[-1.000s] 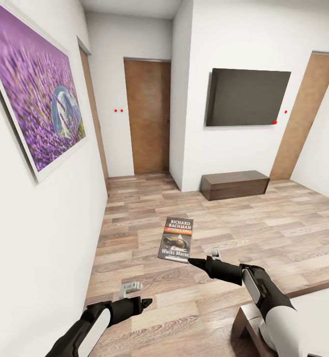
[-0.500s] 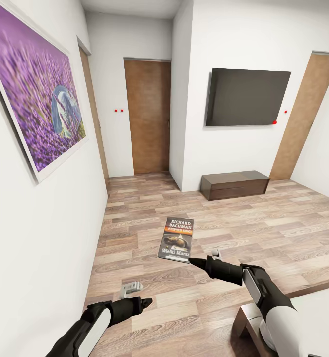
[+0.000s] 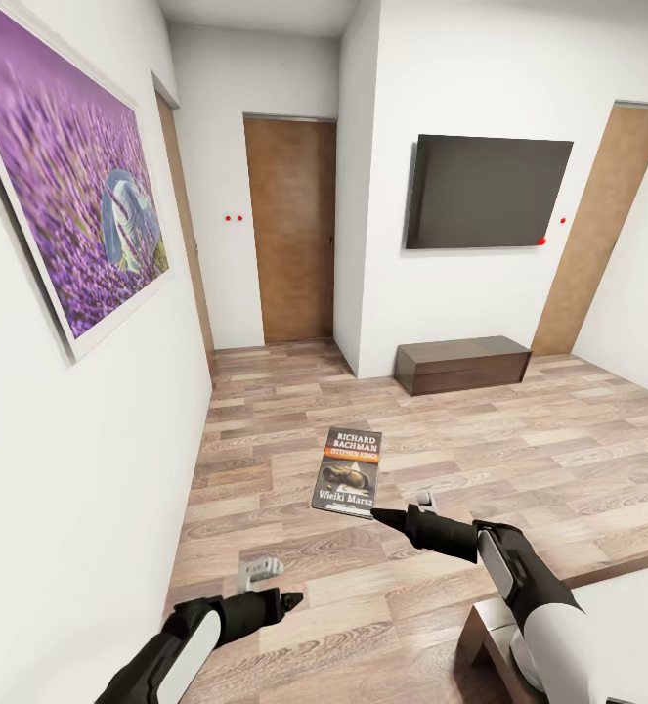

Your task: In the bedroom, move the book from the bed onto either nightstand, and place the two sandals side by side next to the bed.

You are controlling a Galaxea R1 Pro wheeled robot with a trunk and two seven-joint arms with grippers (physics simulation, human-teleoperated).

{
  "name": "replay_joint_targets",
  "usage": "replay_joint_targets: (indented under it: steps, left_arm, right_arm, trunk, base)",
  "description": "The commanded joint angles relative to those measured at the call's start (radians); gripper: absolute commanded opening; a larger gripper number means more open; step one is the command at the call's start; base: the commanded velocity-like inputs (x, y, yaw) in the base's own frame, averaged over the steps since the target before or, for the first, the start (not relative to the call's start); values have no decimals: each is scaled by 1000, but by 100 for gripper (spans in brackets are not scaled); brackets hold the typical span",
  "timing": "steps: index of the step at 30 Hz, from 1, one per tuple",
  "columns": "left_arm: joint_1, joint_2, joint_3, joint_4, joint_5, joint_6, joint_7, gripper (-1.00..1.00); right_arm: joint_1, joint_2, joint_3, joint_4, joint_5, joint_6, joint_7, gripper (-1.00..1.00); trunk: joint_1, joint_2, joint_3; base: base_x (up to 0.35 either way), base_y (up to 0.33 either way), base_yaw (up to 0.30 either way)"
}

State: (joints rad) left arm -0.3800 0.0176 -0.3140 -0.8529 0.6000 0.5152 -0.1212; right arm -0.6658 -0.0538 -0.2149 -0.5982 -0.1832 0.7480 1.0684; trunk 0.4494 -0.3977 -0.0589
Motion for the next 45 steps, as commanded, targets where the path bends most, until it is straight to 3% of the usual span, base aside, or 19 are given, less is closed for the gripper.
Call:
replay_joint_targets:
  steps: [1, 45]
  left_arm:
    - [-1, 0, -2, 0, 3, 3, 0, 100]
    - [0, -7, -10, 3, 3, 3, 0, 100]
  right_arm:
    - [-1, 0, -1, 0, -2, 5, 1, -100]
    - [-1, 2, 1, 1, 2, 5, -4, -100]
  trunk:
    - [1, -2, -2]
    - [1, -2, 5]
  base:
    - [0, 0, 0]
    - [0, 0, 21]
